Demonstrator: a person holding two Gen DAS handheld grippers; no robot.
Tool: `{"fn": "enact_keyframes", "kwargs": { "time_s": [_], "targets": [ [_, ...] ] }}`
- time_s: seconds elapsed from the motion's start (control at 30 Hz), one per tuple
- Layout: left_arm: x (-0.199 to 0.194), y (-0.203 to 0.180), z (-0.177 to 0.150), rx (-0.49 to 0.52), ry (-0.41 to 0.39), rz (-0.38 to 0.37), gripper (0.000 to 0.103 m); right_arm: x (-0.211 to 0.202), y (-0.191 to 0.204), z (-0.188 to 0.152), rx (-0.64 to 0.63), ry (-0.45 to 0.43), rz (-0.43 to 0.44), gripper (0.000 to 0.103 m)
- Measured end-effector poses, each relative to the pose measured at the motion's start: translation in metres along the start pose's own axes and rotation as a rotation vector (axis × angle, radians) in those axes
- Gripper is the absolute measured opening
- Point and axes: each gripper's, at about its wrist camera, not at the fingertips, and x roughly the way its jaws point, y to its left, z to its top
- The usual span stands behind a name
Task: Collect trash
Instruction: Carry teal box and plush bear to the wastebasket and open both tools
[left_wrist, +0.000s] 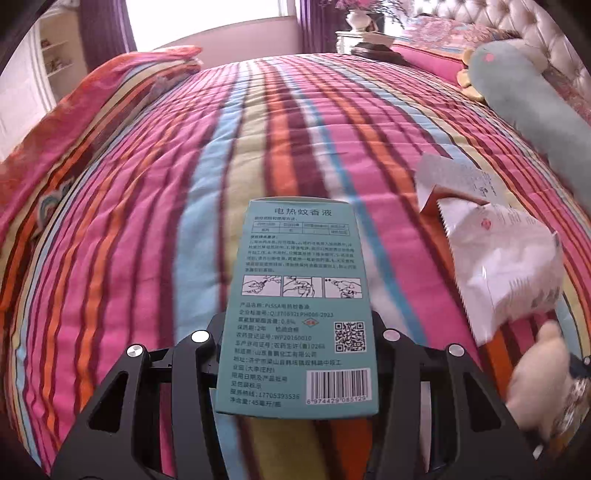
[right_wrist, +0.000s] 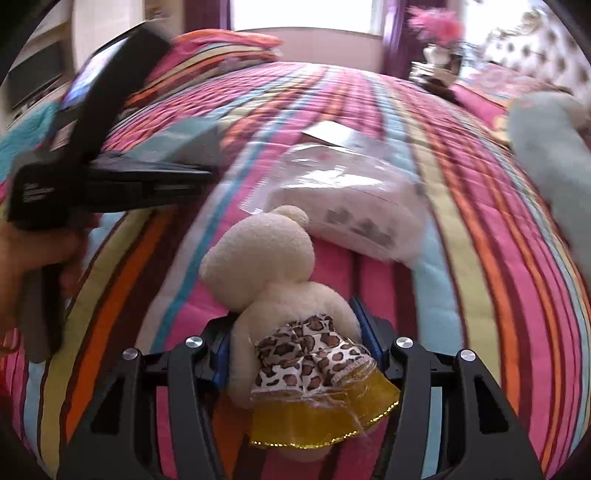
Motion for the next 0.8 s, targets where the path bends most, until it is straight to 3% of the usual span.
{"fn": "enact_keyframes", "kwargs": {
  "time_s": [0.13, 0.2, 0.43, 0.67, 0.8],
  "targets": [
    [-0.036, 0.023, -0.027, -0.036, -0.039, -0.052, 0.047, -0.023, -0.029, -0.02, 0.138, -0.02, 0.069, 0.052],
    [-0.05, 0.029, -0.043, -0.033, -0.052, -0.064, 0.047, -0.035, -0.038, -0.035, 0.173, -0.024, 0.056, 0.052],
    [-0.116, 0.054, -0.125, -0.05, -0.088, -0.133, 0.047, -0.087, -0.075, -0.092, 0.349, -0.089, 0.124, 0.052],
    [-0.206, 0.067, -0.241, -0.037, -0.139, -0.171, 0.047, -0.164, -0.062, -0.187, 0.347, -0.155, 0.2, 0.052],
    [-0.248, 0.065, -0.322, -0.046, -0.115, -0.195, 0.047, -0.209, -0.04, -0.244, 0.349, -0.164, 0.269, 0.052]
  ]
}}
